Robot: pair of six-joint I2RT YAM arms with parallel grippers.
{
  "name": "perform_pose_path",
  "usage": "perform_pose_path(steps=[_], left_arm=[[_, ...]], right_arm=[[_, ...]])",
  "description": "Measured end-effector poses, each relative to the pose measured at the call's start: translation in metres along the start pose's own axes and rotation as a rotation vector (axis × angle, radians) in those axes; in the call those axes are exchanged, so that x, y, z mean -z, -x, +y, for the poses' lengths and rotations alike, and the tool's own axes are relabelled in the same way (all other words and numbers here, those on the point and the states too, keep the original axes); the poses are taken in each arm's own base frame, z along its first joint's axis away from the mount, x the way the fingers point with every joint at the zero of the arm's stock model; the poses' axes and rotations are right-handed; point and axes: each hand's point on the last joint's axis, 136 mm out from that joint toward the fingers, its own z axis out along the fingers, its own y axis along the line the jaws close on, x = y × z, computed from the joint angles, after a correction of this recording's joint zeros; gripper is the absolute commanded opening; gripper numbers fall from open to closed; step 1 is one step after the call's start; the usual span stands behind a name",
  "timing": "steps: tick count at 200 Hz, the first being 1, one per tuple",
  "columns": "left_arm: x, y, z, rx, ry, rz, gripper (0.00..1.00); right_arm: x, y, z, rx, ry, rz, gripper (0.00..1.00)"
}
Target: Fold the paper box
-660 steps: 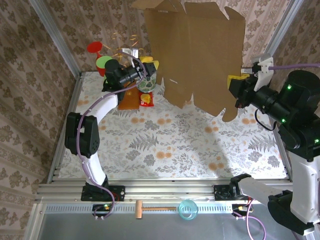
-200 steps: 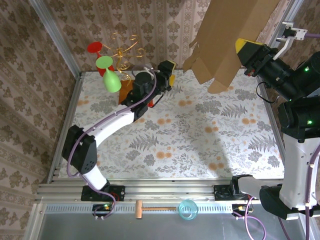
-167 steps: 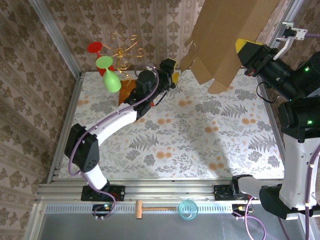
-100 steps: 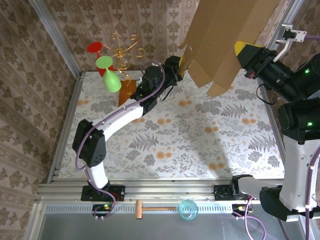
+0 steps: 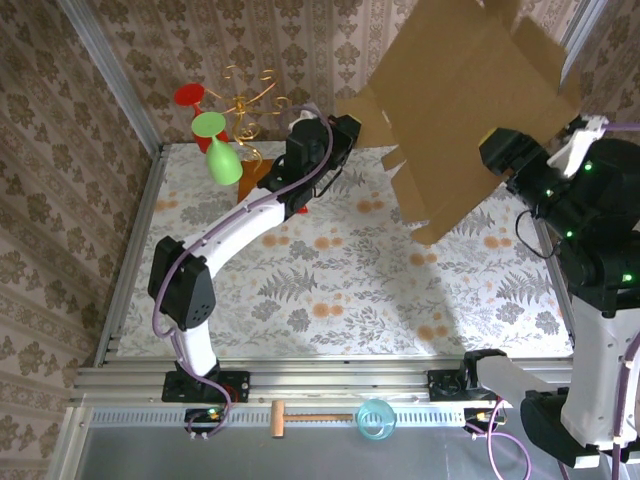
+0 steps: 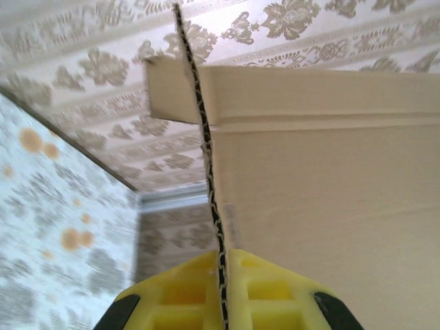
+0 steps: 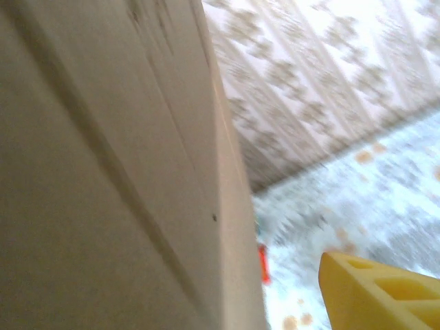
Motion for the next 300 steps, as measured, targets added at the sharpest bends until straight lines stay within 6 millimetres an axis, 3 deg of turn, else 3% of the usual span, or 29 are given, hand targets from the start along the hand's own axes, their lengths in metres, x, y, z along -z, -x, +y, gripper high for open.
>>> perform_pose_path(steps=[32, 83, 127, 199, 223, 245, 272, 300], left_arm=[[0.003, -0.008, -0.011, -0.373, 0.026, 0.000, 0.00], [0.003, -0.030, 0.000, -0.727, 0.036, 0.042, 0.00], [0.002, -0.035, 0.028, -0.854, 0.071, 0.065, 0.00], [-0.001, -0.009, 0.034, -0.898, 0.075, 0.026, 0.00], [-0.001, -0.019, 0.041, -0.950, 0.041, 0.046, 0.00], [0.002, -0.039, 0.059, -1.032, 0.006, 0.100, 0.00], [0.020, -0.064, 0.084, -1.161, -0.030, 0.205, 0.00], [0.043, -0.076, 0.084, -1.291, -0.095, 0.262, 0.00]], right_arm=[[-0.002, -0.037, -0.060, -0.127, -0.252, 0.096, 0.82], [0.007, -0.064, -0.102, -0.220, -0.455, 0.152, 0.82], [0.018, -0.077, -0.124, -0.248, -0.560, 0.162, 0.94], [0.020, -0.122, -0.162, -0.298, -0.659, 0.244, 0.91], [0.003, -0.128, -0.157, -0.371, -0.598, 0.248, 0.89], [-0.025, -0.126, -0.144, -0.448, -0.528, 0.256, 0.88], [-0.066, -0.111, -0.130, -0.515, -0.501, 0.273, 0.92], [-0.112, -0.093, -0.122, -0.615, -0.494, 0.305, 0.89]])
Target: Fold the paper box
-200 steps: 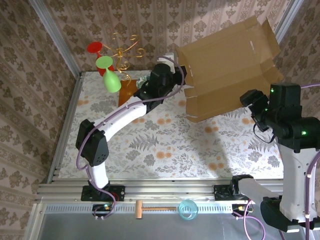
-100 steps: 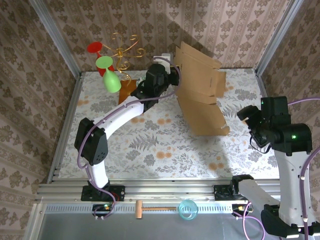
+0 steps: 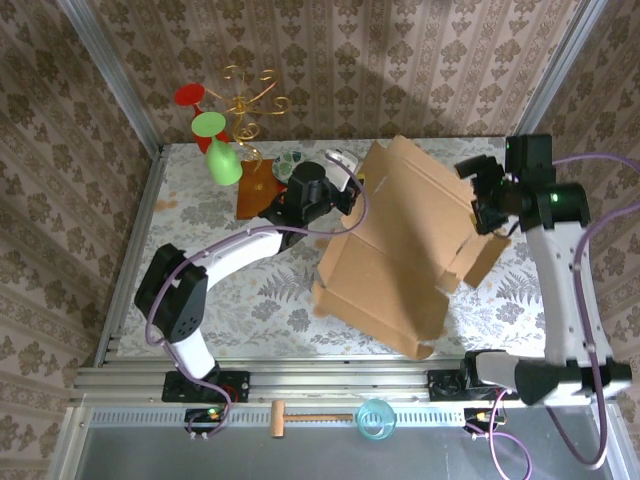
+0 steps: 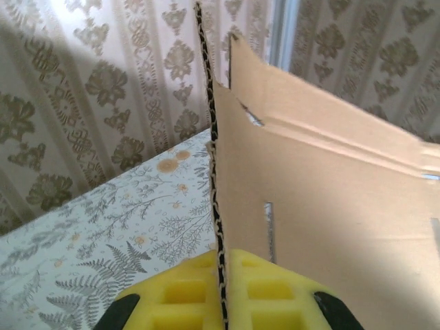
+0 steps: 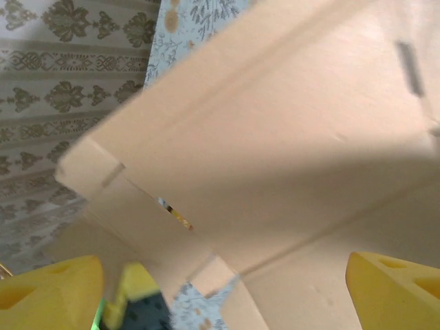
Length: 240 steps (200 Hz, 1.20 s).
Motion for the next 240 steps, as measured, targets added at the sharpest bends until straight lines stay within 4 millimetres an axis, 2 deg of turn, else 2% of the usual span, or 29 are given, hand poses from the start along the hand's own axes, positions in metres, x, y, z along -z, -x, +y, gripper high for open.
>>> perform_pose_path(steps=[30, 58, 87, 120, 148, 211, 240], left_arm=[[0.019, 0.008, -0.007, -0.132, -0.029, -0.073, 0.00], [0.022, 0.009, 0.007, -0.163, 0.006, -0.109, 0.00], [0.024, 0.025, 0.022, -0.193, 0.062, -0.174, 0.00], [0.020, 0.038, 0.031, -0.227, 0.097, -0.217, 0.00], [0.021, 0.050, 0.039, -0.252, 0.118, -0.250, 0.00], [0.022, 0.053, 0.043, -0.272, 0.130, -0.261, 0.00], [0.023, 0.056, 0.043, -0.277, 0.133, -0.272, 0.00]], right_arm=[[-0.041, 0.002, 0.018, -0.120, -0.027, 0.092, 0.88], [-0.067, 0.001, 0.024, -0.267, -0.042, 0.146, 0.86], [-0.076, 0.008, 0.046, -0.379, 0.006, 0.168, 0.85], [-0.079, 0.026, 0.076, -0.483, 0.094, 0.180, 0.85], [-0.090, 0.040, 0.096, -0.548, 0.142, 0.211, 0.85], [-0.124, 0.038, 0.102, -0.637, 0.126, 0.306, 0.77], [-0.136, 0.037, 0.104, -0.653, 0.123, 0.340, 0.65]])
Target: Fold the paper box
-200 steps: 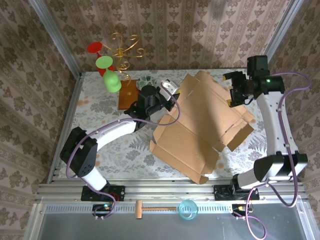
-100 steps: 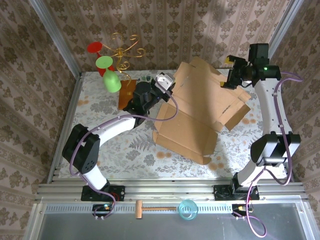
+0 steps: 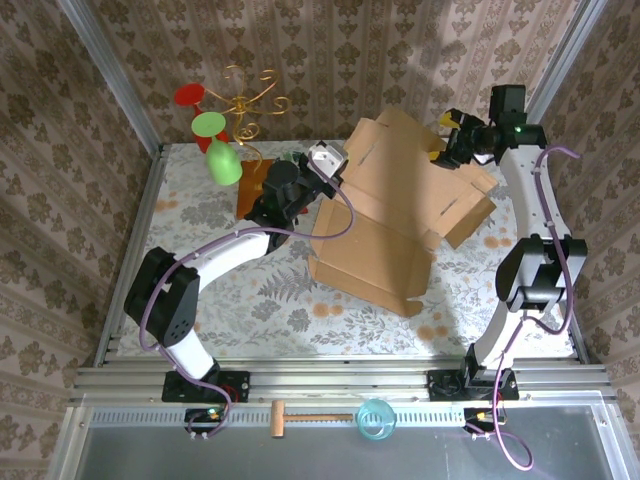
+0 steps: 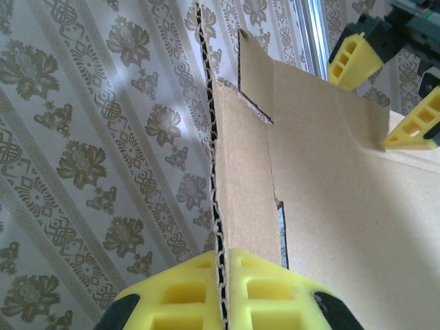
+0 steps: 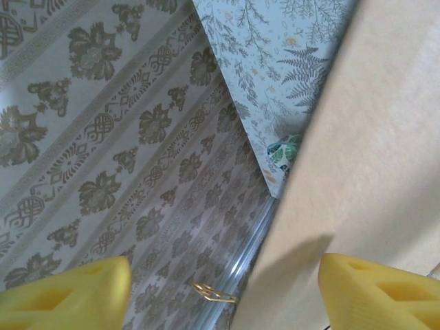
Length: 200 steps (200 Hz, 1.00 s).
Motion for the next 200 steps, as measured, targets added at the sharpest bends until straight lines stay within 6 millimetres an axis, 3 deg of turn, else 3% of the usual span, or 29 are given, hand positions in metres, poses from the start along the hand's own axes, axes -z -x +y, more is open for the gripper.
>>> perform_pose_path(steps=[42, 66, 103, 200], left_arm=[[-0.001, -0.003, 0.002, 0.000, 0.005, 0.004, 0.00], [-0.001, -0.004, 0.003, 0.000, 0.007, 0.007, 0.00], [-0.001, -0.006, 0.005, 0.000, 0.009, 0.013, 0.00], [0.000, -0.009, 0.006, 0.000, 0.010, 0.019, 0.00]], right_arm=[[-0.007, 0.000, 0.002, -0.014, 0.013, 0.029, 0.35], [-0.015, 0.006, -0.004, -0.027, 0.002, 0.029, 0.29], [-0.022, 0.015, -0.014, -0.048, -0.002, 0.027, 0.34], [-0.027, 0.011, -0.016, -0.063, 0.004, 0.053, 0.39]])
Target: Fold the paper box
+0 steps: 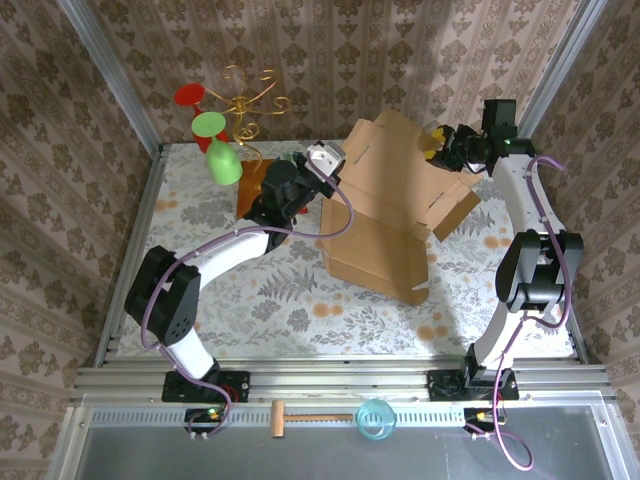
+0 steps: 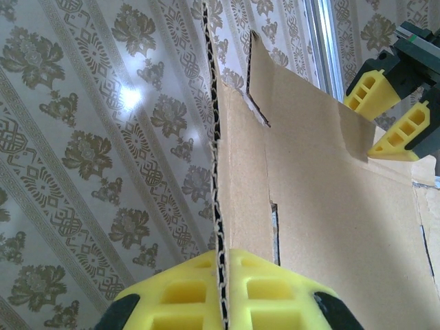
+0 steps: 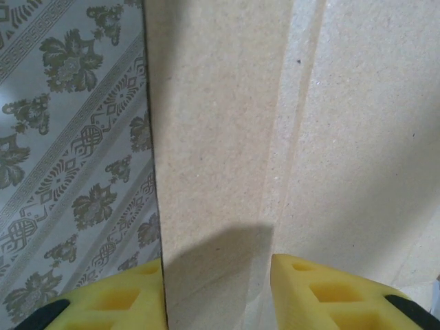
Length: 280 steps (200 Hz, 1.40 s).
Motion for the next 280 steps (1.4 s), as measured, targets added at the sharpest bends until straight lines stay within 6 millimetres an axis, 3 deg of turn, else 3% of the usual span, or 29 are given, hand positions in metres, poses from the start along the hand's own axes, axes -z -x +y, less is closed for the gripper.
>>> perform_pose_path(steps=[25, 47, 59, 80, 101, 114, 129, 148, 165, 187, 208, 241, 256, 280], left_arm=[[0.000, -0.002, 0.000, 0.000, 0.000, 0.003, 0.00], [0.001, -0.005, 0.001, 0.001, 0.002, 0.010, 0.00], [0.001, -0.006, 0.001, 0.005, 0.006, 0.013, 0.13], [0.002, -0.008, 0.005, 0.032, 0.027, 0.019, 0.51], [0.008, -0.013, 0.011, 0.122, 0.070, 0.048, 0.68], [0.018, -0.012, 0.015, 0.210, 0.096, 0.076, 0.72], [0.035, 0.001, 0.020, 0.326, 0.128, 0.088, 0.73], [0.060, 0.036, 0.013, 0.476, 0.136, 0.056, 0.67], [0.081, 0.065, 0.004, 0.624, 0.121, 0.036, 0.61], [0.093, 0.079, 0.005, 0.798, 0.126, 0.073, 0.52], [0.081, 0.091, 0.009, 0.961, 0.134, 0.127, 0.44], [0.042, 0.107, -0.002, 1.112, 0.103, 0.232, 0.44], [0.027, 0.105, -0.013, 1.138, 0.090, 0.305, 0.45], [0.006, 0.090, -0.028, 1.170, 0.095, 0.441, 0.38]], right_arm=[[-0.001, 0.000, 0.001, -0.001, 0.006, 0.008, 0.23], [-0.002, 0.000, -0.002, -0.011, 0.001, 0.013, 0.00], [-0.001, -0.002, -0.004, -0.016, -0.002, 0.015, 0.00], [0.004, -0.003, -0.007, -0.002, 0.010, 0.008, 0.00], [0.017, -0.004, -0.008, 0.042, 0.042, -0.025, 0.00], [0.029, -0.004, -0.013, 0.084, 0.067, -0.060, 0.00], [0.043, -0.004, -0.018, 0.133, 0.105, -0.094, 0.00], [0.054, 0.000, -0.024, 0.199, 0.153, -0.134, 0.00], [0.055, 0.007, -0.027, 0.242, 0.182, -0.161, 0.00], [0.049, 0.014, -0.030, 0.299, 0.206, -0.185, 0.00], [0.043, 0.012, -0.034, 0.354, 0.224, -0.196, 0.00], [0.042, 0.002, -0.046, 0.421, 0.255, -0.198, 0.00], [0.043, -0.004, -0.049, 0.438, 0.274, -0.195, 0.00], [0.044, -0.012, -0.048, 0.468, 0.313, -0.190, 0.00]])
